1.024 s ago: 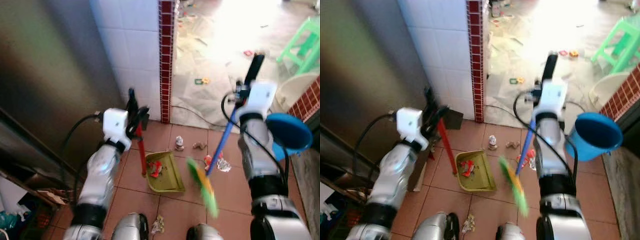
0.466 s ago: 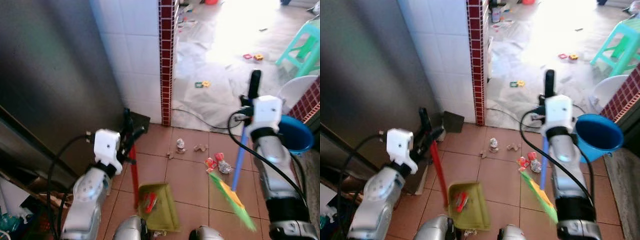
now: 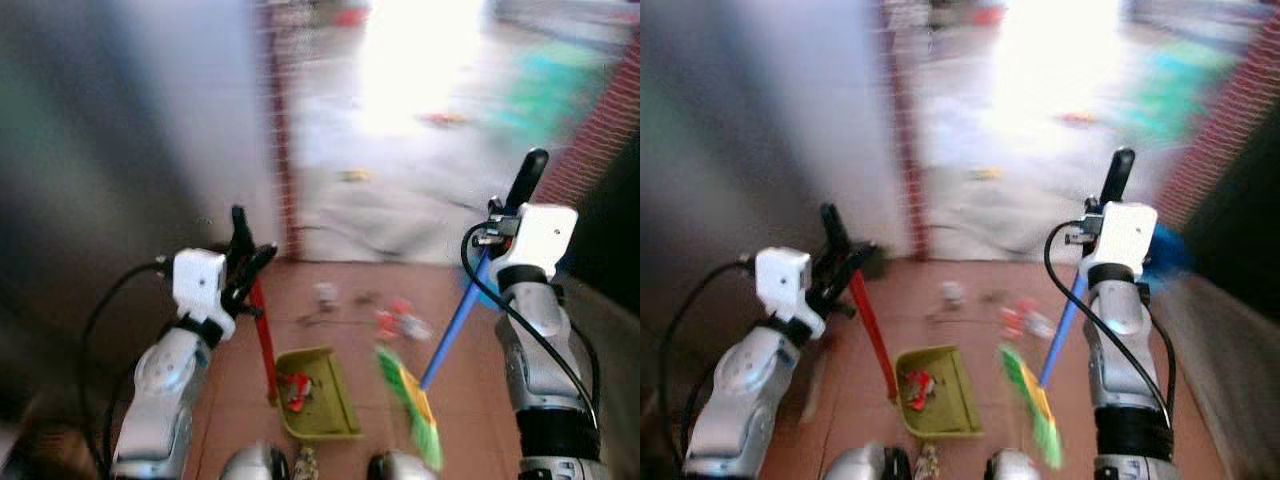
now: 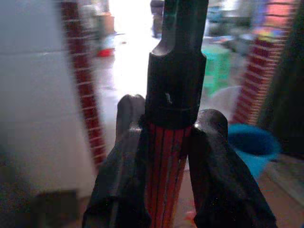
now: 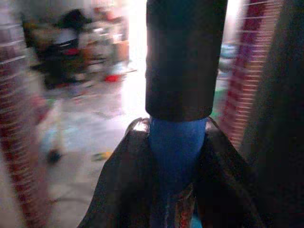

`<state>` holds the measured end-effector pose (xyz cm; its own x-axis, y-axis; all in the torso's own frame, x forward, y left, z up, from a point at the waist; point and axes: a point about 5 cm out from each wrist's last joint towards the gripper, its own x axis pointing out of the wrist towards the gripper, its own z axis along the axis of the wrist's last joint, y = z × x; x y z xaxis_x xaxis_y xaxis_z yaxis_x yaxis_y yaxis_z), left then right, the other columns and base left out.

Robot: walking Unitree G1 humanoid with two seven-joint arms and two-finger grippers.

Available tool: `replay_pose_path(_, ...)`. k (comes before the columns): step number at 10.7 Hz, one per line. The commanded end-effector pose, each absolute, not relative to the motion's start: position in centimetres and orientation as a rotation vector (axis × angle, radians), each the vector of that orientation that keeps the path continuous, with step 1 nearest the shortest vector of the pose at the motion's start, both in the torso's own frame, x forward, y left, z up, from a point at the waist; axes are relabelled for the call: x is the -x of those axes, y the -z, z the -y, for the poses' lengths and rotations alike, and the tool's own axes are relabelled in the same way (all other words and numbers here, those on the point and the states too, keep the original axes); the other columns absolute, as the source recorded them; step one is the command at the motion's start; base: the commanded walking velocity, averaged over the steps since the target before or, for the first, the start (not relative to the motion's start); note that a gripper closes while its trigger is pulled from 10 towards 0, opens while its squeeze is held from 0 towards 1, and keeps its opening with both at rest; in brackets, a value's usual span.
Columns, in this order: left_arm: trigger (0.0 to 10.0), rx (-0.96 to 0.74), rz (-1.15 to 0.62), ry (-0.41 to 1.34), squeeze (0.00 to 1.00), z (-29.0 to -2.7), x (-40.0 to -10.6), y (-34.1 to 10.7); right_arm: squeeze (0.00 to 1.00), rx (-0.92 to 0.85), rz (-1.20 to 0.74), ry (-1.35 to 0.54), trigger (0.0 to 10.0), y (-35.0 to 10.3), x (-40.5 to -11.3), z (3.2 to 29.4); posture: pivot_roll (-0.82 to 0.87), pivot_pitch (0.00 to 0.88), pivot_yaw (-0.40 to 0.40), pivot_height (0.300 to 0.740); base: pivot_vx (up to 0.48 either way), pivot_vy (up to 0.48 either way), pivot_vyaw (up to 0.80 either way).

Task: Sweep floor

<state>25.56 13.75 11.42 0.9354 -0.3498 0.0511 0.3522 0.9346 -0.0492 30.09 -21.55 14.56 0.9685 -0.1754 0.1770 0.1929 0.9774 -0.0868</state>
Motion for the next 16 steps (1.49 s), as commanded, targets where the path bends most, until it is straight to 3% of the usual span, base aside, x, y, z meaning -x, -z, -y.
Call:
replay_pose_path(1,10.0,0.087,0.111,0.365,0.0,-13.5,-25.7,-13.2,0.0,0.115,0.225,0.213,10.0,-16.2,-30.2,21.9,-0.11,0.0,0.094,0.74,0.0,0.0,-0.8)
replay_pose_path(5,10.0,0.11,0.088,0.355,0.0,-13.4,-25.4,-13.1,0.0,0.102,0.206,0.217,10.0,-16.1,-30.1,22.0,-0.1,0.0,0.076,0.74,0.0,0.0,-0.8)
replay_pose_path(11,10.0,0.118,0.111,0.282,0.0,-14.0,-26.5,-13.8,0.0,0.138,0.214,0.053,10.0,-16.6,-30.8,19.9,-0.1,0.0,0.06,0.74,0.0,0.0,0.12)
replay_pose_path(16,10.0,0.12,0.071,0.2,0.0,-14.1,-25.4,-12.4,0.0,0.103,0.152,0.0,10.0,-15.1,-30.7,18.7,-0.07,0.0,0.012,0.74,0.0,0.0,0.25)
